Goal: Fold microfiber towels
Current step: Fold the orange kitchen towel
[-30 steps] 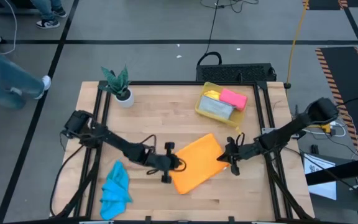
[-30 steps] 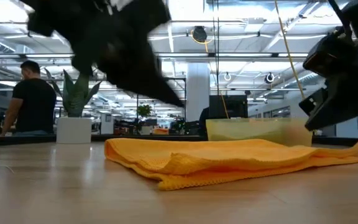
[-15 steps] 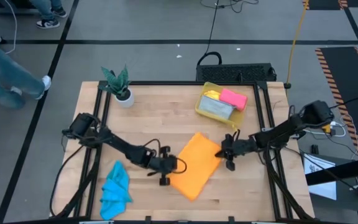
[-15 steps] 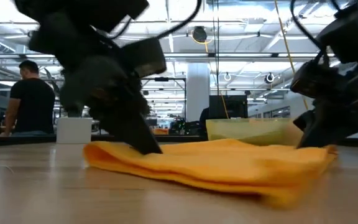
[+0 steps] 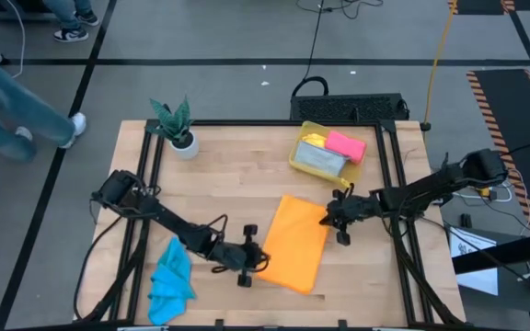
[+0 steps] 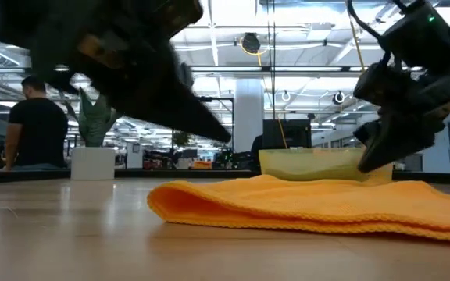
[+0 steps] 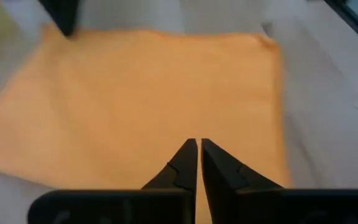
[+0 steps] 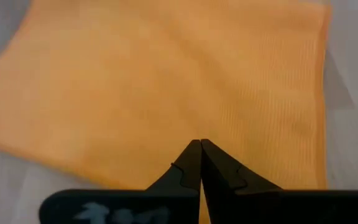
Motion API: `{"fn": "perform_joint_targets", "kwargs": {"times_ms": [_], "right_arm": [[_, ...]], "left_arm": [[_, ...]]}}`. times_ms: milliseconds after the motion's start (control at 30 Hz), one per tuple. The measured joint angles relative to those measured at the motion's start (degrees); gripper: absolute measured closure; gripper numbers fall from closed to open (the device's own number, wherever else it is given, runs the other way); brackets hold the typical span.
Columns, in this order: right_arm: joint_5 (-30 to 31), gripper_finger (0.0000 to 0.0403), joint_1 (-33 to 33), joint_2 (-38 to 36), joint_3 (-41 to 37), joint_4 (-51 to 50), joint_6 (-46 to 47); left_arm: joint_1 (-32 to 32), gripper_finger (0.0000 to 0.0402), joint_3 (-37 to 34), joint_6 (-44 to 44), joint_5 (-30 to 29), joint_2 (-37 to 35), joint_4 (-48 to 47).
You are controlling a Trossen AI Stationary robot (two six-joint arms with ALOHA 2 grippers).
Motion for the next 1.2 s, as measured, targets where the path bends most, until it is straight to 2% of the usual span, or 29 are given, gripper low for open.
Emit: {"fn": "perform_joint_targets", "kwargs": {"times_ms": [100,233,367,567,833,1033,1200], "right_arm": [[0.0,0.0403,1.1,-1.8,0.6,-6.0,1.9],[0.0,0.0403,3.6,-2.1,0.8,-5.4,4.5],[0.0,0.0403,7.0,0.7,0.7,1.3,6.1],[-0.1,0.0403,10.8,7.8,0.8,12.8,6.1],[0.0,0.0403,11.9,12.3,0.7,16.5,7.6],[0.3,0.0403,11.9,12.7,0.8,19.2,7.3],[0.4,0.0403,11.9,12.5,0.8,19.4,7.2]], "left_arm": [[2.3,0.0375,0.1,4.4,-2.2,-0.1,1.1],[7.4,0.0388,0.1,9.0,-2.2,-0.1,2.5],[13.8,0.0397,0.1,10.7,3.5,0.1,3.4],[20.6,0.0392,0.3,16.6,6.3,2.6,8.5],[27.3,0.0394,1.0,16.4,11.3,8.8,14.5],[29.4,0.0392,6.5,15.9,14.9,13.5,10.8],[29.8,0.0398,12.0,13.5,10.9,14.2,-2.1]]}}
